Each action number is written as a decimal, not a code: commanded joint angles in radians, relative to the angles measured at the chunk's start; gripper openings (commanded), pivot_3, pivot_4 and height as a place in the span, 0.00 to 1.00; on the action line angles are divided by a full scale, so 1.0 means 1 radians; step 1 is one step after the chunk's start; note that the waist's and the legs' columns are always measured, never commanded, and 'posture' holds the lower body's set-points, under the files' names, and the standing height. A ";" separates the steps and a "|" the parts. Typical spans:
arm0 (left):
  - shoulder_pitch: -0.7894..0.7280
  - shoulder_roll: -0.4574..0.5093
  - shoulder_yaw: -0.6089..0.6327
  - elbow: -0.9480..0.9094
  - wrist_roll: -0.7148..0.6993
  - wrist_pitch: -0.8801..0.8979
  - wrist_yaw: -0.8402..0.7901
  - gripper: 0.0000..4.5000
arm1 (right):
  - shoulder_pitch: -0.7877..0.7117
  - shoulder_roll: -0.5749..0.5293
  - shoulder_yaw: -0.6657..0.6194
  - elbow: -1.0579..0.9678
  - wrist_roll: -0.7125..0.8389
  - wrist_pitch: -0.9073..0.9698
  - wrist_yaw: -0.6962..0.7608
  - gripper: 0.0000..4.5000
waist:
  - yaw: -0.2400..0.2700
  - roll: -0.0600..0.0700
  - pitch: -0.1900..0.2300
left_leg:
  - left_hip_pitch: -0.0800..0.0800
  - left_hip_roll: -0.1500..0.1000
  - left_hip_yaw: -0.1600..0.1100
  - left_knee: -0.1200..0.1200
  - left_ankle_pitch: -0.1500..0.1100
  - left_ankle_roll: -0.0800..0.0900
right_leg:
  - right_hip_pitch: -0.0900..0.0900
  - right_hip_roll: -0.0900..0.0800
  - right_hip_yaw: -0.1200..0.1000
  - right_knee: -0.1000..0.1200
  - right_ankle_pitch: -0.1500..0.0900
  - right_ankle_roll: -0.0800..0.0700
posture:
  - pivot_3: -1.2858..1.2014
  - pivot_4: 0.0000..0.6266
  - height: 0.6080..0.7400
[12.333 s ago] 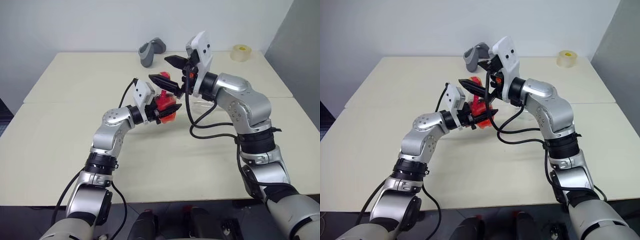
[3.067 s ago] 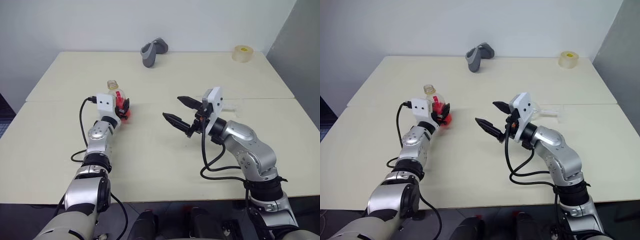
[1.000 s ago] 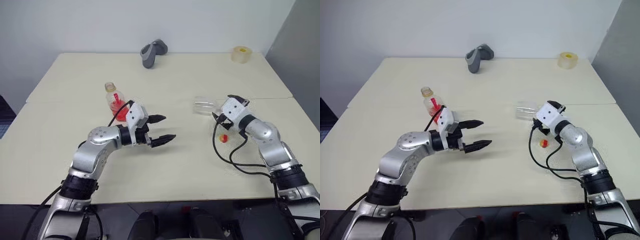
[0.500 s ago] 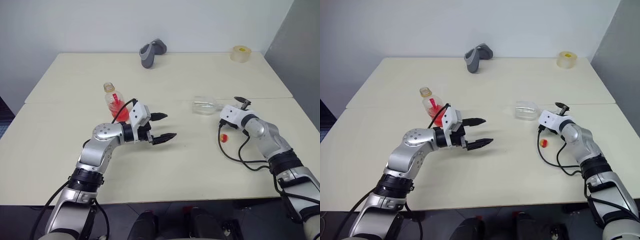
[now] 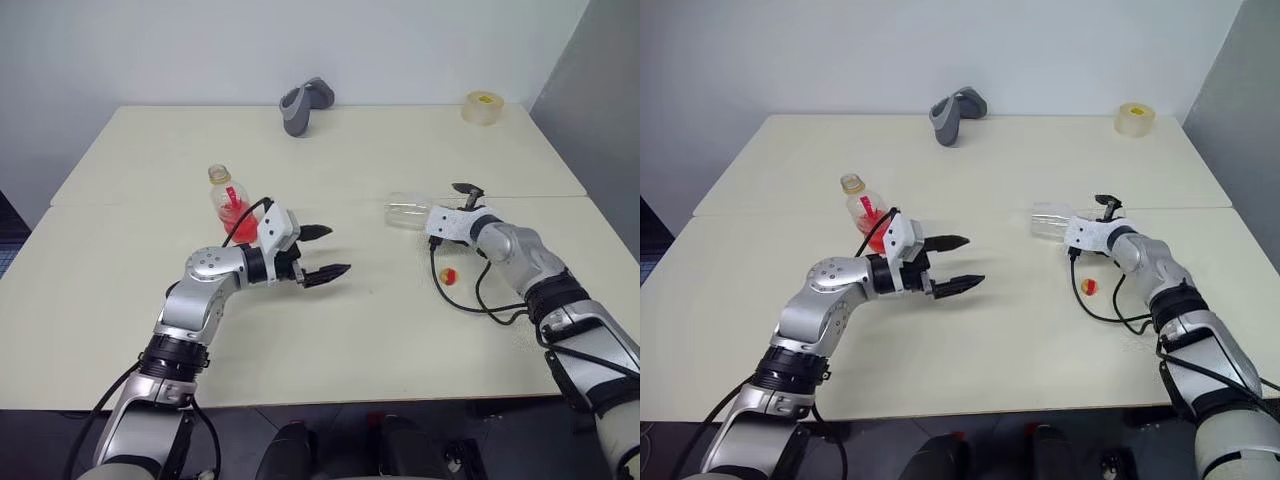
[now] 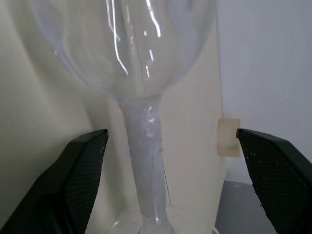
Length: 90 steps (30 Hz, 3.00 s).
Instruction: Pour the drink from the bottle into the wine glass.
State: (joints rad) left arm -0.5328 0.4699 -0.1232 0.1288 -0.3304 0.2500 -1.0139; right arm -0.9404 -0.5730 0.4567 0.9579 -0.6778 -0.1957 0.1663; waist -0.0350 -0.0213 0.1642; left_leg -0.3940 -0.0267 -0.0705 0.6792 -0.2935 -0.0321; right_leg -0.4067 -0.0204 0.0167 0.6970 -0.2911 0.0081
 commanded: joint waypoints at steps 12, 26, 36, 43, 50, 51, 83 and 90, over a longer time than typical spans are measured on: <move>-0.014 -0.008 0.028 -0.030 0.001 -0.011 0.019 1.00 | -0.095 0.003 0.055 0.141 -0.060 -0.049 -0.006 0.16 | -0.001 0.000 0.000 | 0.000 0.000 0.000 0.000 0.000 0.000 | 0.000 0.000 0.000 0.000 0.000 0.000 | 0.52 0.24 1.00; 0.240 0.077 0.232 -0.276 -0.107 0.138 0.157 1.00 | -0.049 0.241 -0.203 -0.053 0.355 -0.158 0.095 0.06 | -0.050 0.001 0.000 | 0.000 0.004 0.002 -0.002 0.000 0.000 | -0.003 0.002 0.001 0.001 0.000 -0.001 | 0.52 0.24 1.00; 0.666 0.056 0.375 -0.675 -0.178 0.308 0.375 1.00 | 0.042 0.549 -0.375 -0.185 0.670 0.006 0.205 0.06 | 0.002 0.002 0.001 | -0.001 0.001 0.000 0.000 -0.001 0.002 | -0.001 -0.002 -0.001 0.000 0.001 0.000 | 0.52 0.24 1.00; 0.702 0.035 0.381 -0.746 -0.200 0.340 0.450 1.00 | 0.032 0.642 -0.407 -0.143 0.697 -0.018 0.166 0.06 | 0.004 0.002 0.001 | 0.002 0.001 0.000 -0.001 -0.001 0.001 | 0.000 -0.001 -0.001 0.000 0.001 -0.001 | 0.52 0.24 1.00; 0.703 0.036 0.382 -0.775 -0.211 0.355 0.487 1.00 | 0.060 0.698 -0.448 -0.045 0.715 -0.055 0.109 0.06 | 0.002 0.002 0.001 | 0.002 0.002 0.001 -0.002 -0.001 0.001 | 0.000 0.000 -0.001 0.001 0.001 -0.001 | 0.52 0.24 1.00; 0.699 0.038 0.382 -0.775 -0.211 0.356 0.490 1.00 | 0.070 0.701 -0.448 -0.040 0.715 -0.042 0.108 0.06 | 0.002 0.002 0.001 | 0.002 0.002 0.001 -0.002 -0.001 0.001 | 0.000 0.000 -0.001 0.000 0.001 -0.001 | 0.52 0.24 1.00; 0.593 0.023 0.316 -0.678 -0.190 0.316 0.485 1.00 | 0.139 0.637 -0.353 -0.361 0.654 0.220 0.082 0.06 | 0.000 0.004 -0.002 | 0.003 0.002 0.000 -0.003 -0.001 0.001 | 0.001 0.001 -0.001 0.000 0.000 -0.001 | 0.52 0.24 1.00; 0.583 0.022 0.298 -0.667 -0.187 0.304 0.482 1.00 | 0.006 0.703 -0.377 0.007 0.636 0.015 0.011 0.06 | 0.002 0.004 -0.002 | 0.003 0.002 0.001 -0.003 -0.001 0.001 | 0.001 0.001 -0.001 0.000 0.000 -0.001 | 0.52 0.24 1.00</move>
State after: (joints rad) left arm 0.0588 0.4944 0.1765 -0.5330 -0.5237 0.5768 -0.5335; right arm -0.9070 0.1238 0.0976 0.9144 -0.0394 -0.1241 0.2039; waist -0.0333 -0.0174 0.1619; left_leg -0.3907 -0.0246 -0.0699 0.6759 -0.2941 -0.0314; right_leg -0.4057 -0.0199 0.0160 0.6964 -0.2906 0.0067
